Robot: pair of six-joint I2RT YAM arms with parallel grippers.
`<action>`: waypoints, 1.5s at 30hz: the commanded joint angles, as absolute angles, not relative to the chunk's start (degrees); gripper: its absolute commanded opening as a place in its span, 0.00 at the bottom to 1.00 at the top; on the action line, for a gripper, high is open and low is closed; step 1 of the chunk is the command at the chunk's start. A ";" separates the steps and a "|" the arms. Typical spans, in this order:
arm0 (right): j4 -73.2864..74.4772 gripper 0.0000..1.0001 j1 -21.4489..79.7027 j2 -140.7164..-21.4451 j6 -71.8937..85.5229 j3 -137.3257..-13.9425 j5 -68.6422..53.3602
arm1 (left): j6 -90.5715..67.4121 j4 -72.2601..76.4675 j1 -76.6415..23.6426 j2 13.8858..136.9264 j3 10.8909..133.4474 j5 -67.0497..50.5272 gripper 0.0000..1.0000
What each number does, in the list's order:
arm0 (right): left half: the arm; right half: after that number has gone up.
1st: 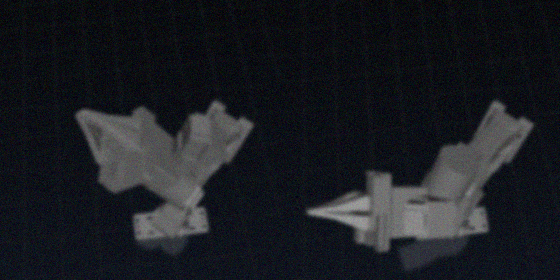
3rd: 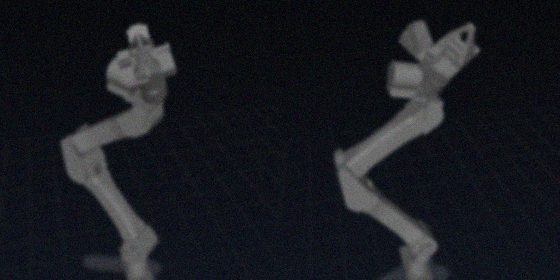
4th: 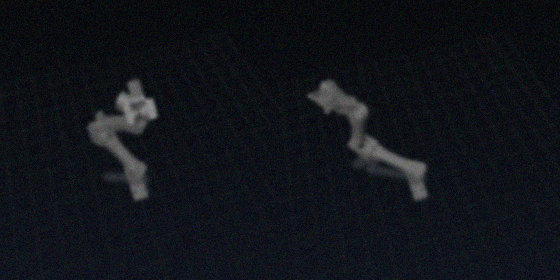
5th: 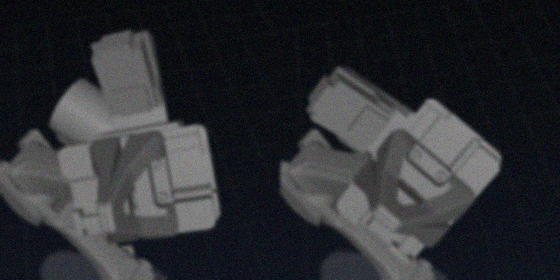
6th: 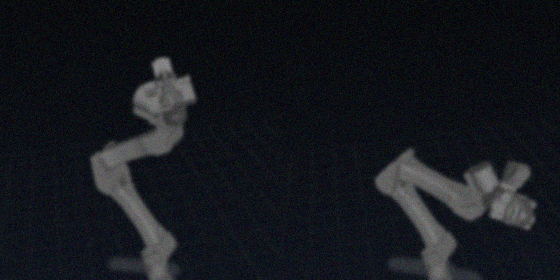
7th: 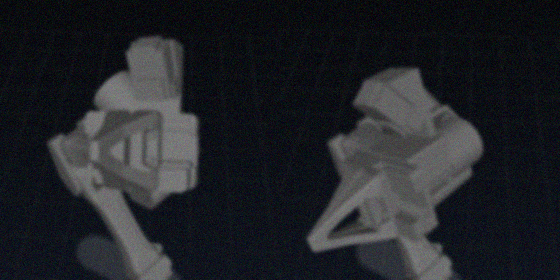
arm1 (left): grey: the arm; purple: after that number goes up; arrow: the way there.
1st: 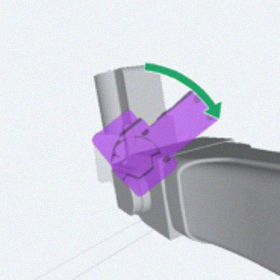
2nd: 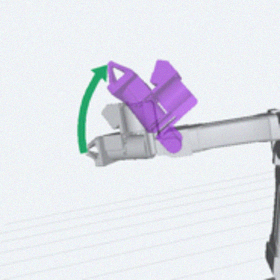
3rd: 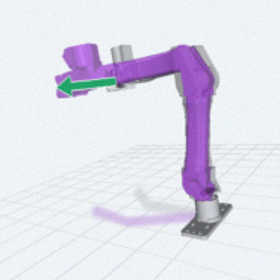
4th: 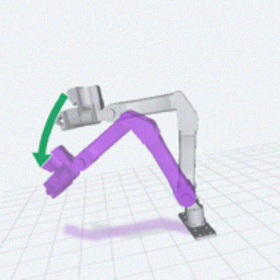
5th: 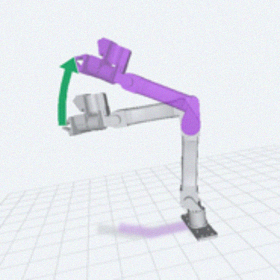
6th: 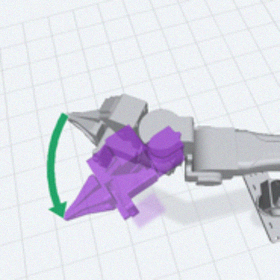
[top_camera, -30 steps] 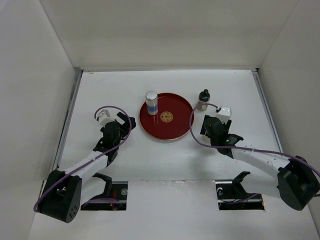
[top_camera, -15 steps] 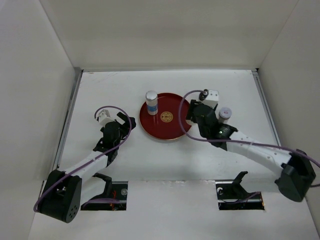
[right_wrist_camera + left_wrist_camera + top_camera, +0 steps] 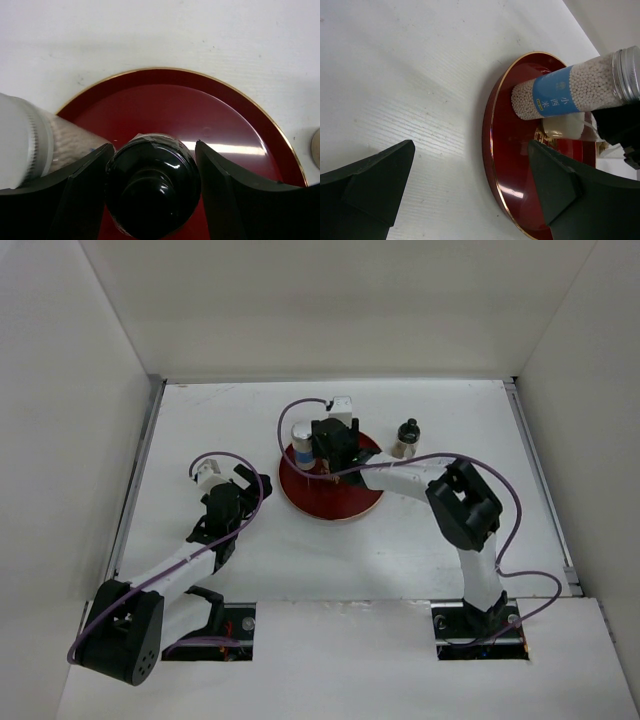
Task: Organize the condiment bottles
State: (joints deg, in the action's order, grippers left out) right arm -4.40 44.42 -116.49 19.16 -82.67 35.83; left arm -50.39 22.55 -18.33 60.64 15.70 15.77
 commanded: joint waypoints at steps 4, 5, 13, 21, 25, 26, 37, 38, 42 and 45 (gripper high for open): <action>-6.86 0.93 42.32 -114.09 22.06 -86.23 36.39 | -50.36 25.49 -18.32 59.77 15.38 15.03 1.00; -6.86 0.96 42.32 -113.39 22.23 -85.61 36.21 | -50.36 25.49 -18.41 59.77 15.38 15.12 1.00; -7.73 0.99 41.71 -92.06 21.62 -68.85 38.14 | -50.27 25.14 -18.24 59.06 15.29 15.12 1.00; -4.76 1.00 25.83 -61.29 25.92 -39.40 41.75 | -50.54 25.49 -18.94 60.47 15.73 14.85 1.00; -1.85 1.00 14.74 -59.41 27.77 -35.25 34.48 | -50.63 25.58 -19.64 60.55 15.82 15.38 1.00; -2.02 1.00 13.59 -60.28 28.47 -35.51 33.06 | -50.63 25.66 -19.64 60.90 15.82 15.47 1.00; -3.96 0.99 13.93 -78.65 26.54 -43.50 29.09 | -50.36 25.66 -19.47 60.73 15.82 15.38 1.00; -4.13 0.98 13.93 -79.45 26.89 -43.51 29.09 | -50.36 25.66 -19.55 60.91 15.82 15.38 1.00; -6.85 0.81 13.93 -81.91 27.16 -43.77 30.23 | -50.54 25.66 -19.55 61.09 15.91 15.12 1.00; -10.54 0.63 14.10 -81.92 25.76 -43.25 31.99 | -50.45 25.66 -19.64 60.64 15.73 15.47 1.00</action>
